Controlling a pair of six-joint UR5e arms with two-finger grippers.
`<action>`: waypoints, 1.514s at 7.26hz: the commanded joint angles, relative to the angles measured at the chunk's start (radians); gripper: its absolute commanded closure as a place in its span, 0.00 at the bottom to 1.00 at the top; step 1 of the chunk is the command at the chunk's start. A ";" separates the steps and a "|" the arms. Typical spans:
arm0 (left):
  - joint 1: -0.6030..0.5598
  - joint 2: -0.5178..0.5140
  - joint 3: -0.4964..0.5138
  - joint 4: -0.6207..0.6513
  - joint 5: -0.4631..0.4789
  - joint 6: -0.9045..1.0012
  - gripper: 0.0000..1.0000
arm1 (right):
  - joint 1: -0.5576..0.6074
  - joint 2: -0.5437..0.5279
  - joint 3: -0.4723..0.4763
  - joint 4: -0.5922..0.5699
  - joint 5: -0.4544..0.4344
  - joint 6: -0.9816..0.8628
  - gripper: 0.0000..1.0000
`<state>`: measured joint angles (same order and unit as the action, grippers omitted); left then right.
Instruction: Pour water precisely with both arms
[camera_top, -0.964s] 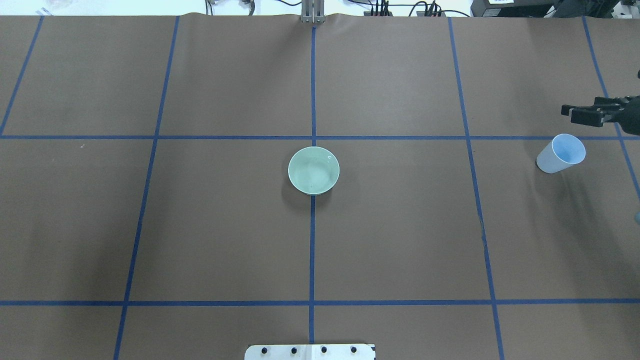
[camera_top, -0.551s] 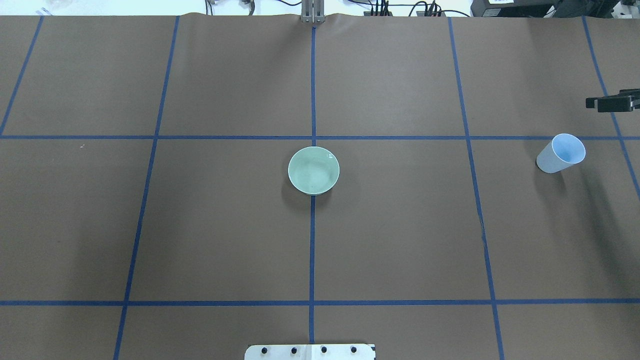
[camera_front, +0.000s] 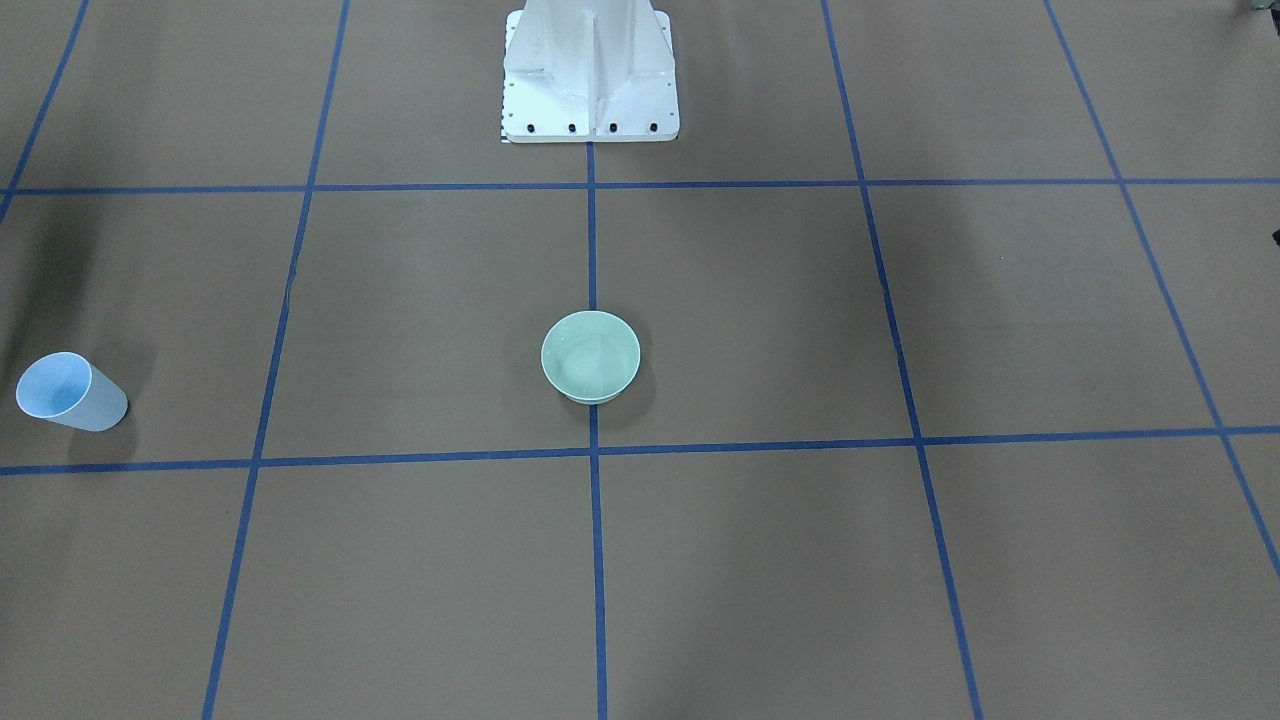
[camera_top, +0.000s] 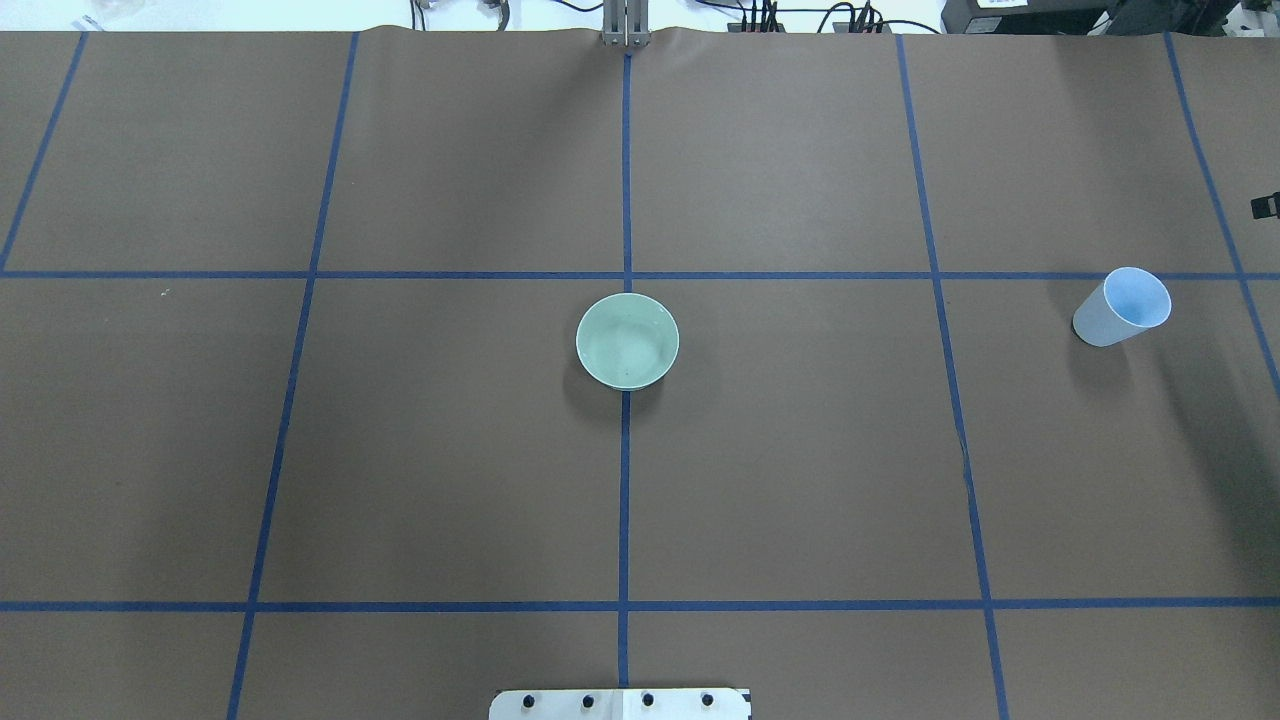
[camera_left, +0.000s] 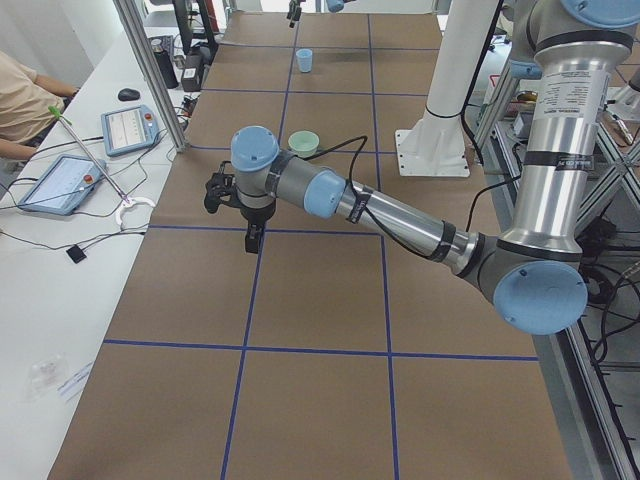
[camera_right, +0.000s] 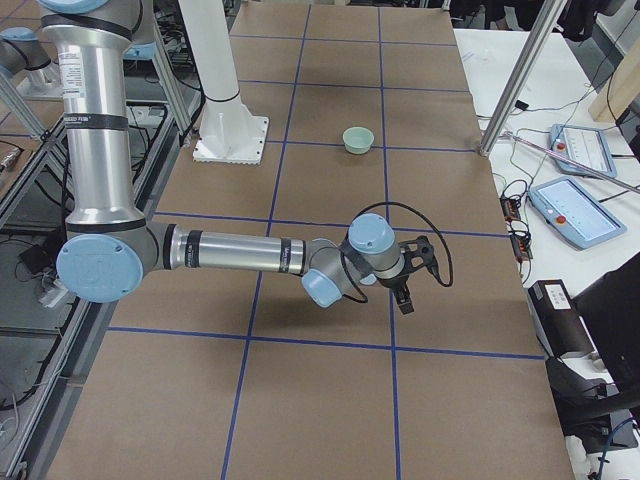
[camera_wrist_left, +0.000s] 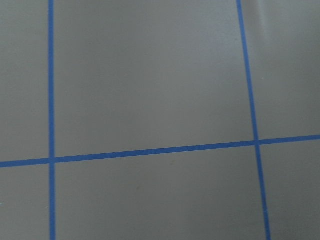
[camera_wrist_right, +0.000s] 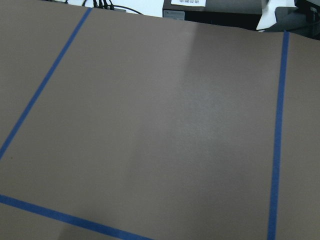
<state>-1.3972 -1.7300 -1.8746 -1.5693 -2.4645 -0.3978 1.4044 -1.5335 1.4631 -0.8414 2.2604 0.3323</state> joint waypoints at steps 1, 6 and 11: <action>0.137 -0.110 -0.001 0.002 0.074 -0.205 0.00 | 0.048 0.021 0.000 -0.231 0.028 -0.240 0.01; 0.493 -0.327 0.056 0.005 0.297 -0.591 0.00 | 0.097 0.053 0.000 -0.575 0.025 -0.417 0.01; 0.645 -0.419 0.138 -0.151 0.373 -0.687 0.00 | 0.153 0.059 0.002 -0.700 0.013 -0.570 0.01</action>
<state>-0.7812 -2.1510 -1.7376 -1.6573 -2.1094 -1.0911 1.5556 -1.4714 1.4648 -1.5408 2.2753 -0.2338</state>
